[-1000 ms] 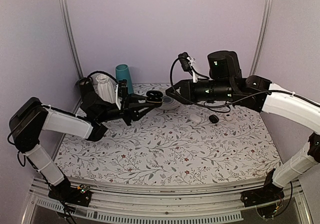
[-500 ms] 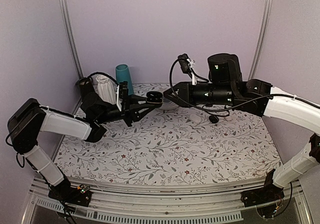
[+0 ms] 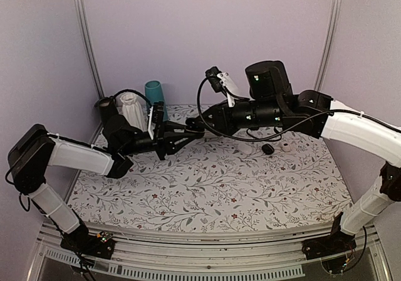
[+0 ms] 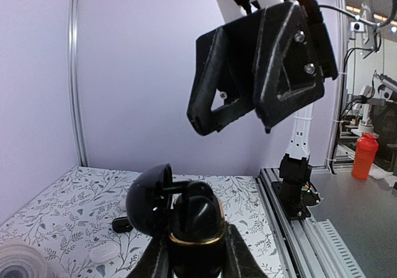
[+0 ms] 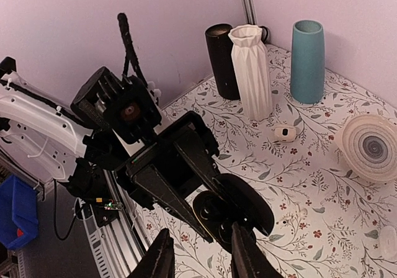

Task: Insert the wireless bluetooth earbuds into the charging case
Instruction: Pick up the right earbud from the right side groove of the charging case, then place the right earbud in the right side groove of the charging case.

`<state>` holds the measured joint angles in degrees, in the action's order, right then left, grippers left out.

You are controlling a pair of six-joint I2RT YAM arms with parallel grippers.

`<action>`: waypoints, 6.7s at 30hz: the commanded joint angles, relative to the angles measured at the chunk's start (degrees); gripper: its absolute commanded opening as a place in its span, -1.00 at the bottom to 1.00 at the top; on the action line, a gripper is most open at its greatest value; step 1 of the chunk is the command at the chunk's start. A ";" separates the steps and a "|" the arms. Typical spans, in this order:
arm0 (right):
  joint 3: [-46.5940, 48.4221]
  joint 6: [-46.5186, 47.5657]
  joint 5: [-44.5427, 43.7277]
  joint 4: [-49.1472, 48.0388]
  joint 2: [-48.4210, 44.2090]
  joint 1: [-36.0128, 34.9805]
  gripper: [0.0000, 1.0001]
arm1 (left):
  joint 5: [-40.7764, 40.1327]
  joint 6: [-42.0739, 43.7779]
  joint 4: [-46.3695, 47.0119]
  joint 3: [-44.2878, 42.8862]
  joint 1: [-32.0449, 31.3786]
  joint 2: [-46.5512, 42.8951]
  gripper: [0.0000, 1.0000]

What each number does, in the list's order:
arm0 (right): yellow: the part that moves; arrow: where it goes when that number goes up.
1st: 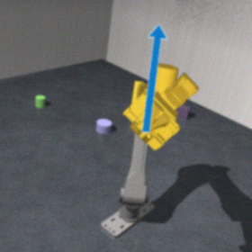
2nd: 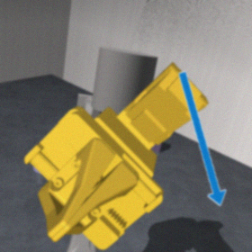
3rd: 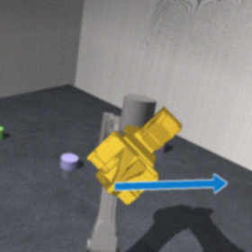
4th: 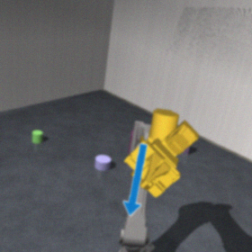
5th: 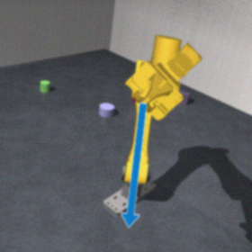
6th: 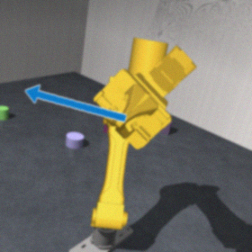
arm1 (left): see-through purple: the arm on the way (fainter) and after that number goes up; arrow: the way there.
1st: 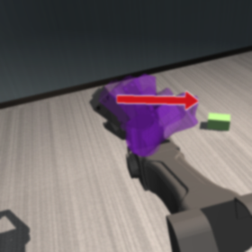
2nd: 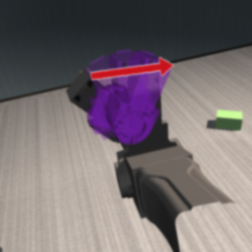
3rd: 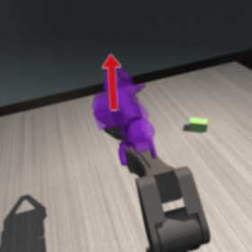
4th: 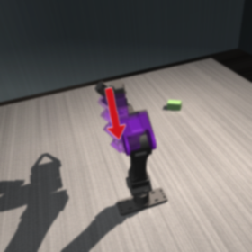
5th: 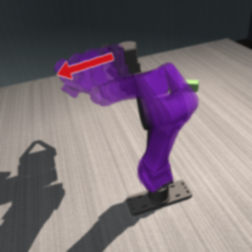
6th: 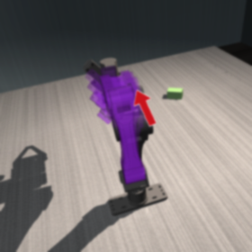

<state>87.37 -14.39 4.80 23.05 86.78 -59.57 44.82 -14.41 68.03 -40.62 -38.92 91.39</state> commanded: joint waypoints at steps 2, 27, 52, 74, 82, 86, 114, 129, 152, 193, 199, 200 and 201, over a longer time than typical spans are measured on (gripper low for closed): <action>2.80 2.63 5.24 3.26 2.19 1.35 -0.37 | 1.15 -3.22 -3.58 -1.77 -0.72 -1.77 -1.00; 2.10 -0.45 12.36 4.74 4.27 5.90 -0.36 | 3.28 -6.94 -9.34 -3.50 -0.72 -2.92 -1.00; 1.58 -0.17 10.93 5.16 6.38 5.80 -0.49 | 2.30 -6.13 -10.50 -4.47 -0.55 -2.71 -1.00; 1.39 -4.49 10.32 4.90 5.15 6.17 -0.81 | 2.04 -3.94 -7.12 -1.34 -0.69 -4.09 -1.00; 1.31 -8.66 12.72 4.23 5.81 7.22 -0.87 | 0.62 -2.08 -6.62 -0.26 -1.12 -3.97 -1.00; 1.16 -10.82 13.68 3.35 5.94 7.70 -0.87 | 0.21 -1.15 -6.75 0.05 -1.24 -3.72 -1.00; 4.92 -6.03 16.28 13.76 7.79 8.66 -0.88 | -1.97 14.19 -16.66 0.92 -1.34 -5.46 -1.00; 6.85 -3.95 19.49 17.73 9.85 8.65 -0.88 | -2.87 20.53 -20.55 1.51 -1.42 -6.33 -1.00; 8.16 -1.58 19.39 22.92 12.35 8.64 -0.88 | -8.43 36.80 -28.55 3.62 -4.16 -9.68 -1.00; 10.81 -0.26 21.79 28.36 16.08 8.65 -0.90 | -14.40 46.48 -27.14 6.34 -8.84 -9.52 -1.00; 10.74 -0.28 21.89 29.30 16.61 8.68 -0.90 | -15.07 47.11 -26.93 6.78 -9.41 -9.99 -1.00; 10.64 -0.35 22.10 29.47 16.77 8.66 -0.90 | -15.37 47.40 -26.97 6.85 -9.61 -10.10 -1.00; 10.35 -0.37 22.44 29.58 16.95 8.68 -0.90 | -15.59 47.68 -26.94 7.01 -9.80 -10.12 -1.00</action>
<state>97.10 -15.46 26.92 51.44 102.21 -51.24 29.15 31.81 39.46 -34.28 -46.96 82.08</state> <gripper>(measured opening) 0.105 0.227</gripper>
